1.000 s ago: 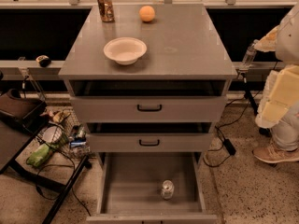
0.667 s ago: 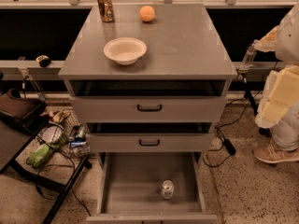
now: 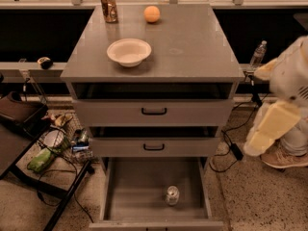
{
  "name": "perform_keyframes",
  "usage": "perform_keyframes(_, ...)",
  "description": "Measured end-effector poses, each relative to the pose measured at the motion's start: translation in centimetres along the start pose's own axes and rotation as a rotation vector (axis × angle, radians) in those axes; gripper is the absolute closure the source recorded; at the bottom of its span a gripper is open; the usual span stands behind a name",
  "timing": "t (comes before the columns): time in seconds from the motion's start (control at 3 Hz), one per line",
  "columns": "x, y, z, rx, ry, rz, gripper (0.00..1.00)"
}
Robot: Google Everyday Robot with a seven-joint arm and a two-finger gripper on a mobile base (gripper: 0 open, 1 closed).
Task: Pick 7up can from bottom drawer and place on counter
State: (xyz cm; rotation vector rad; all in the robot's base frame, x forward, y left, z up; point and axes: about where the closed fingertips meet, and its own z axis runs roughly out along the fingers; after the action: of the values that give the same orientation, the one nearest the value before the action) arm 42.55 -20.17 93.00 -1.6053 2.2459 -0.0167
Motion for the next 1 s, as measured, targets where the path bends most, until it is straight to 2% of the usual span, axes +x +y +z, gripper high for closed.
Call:
perform_keyframes(0.33, 2.0, 3.1, 6.8, -0.043, -0.05, 0.086, 0.0)
perform_keyframes(0.67, 4.8, 7.5, 15.9, -0.15, -0.142, 0.178, 0.0)
perform_keyframes(1.0, 4.8, 9.9, 23.2, -0.209, -0.343, 0.273, 0.0)
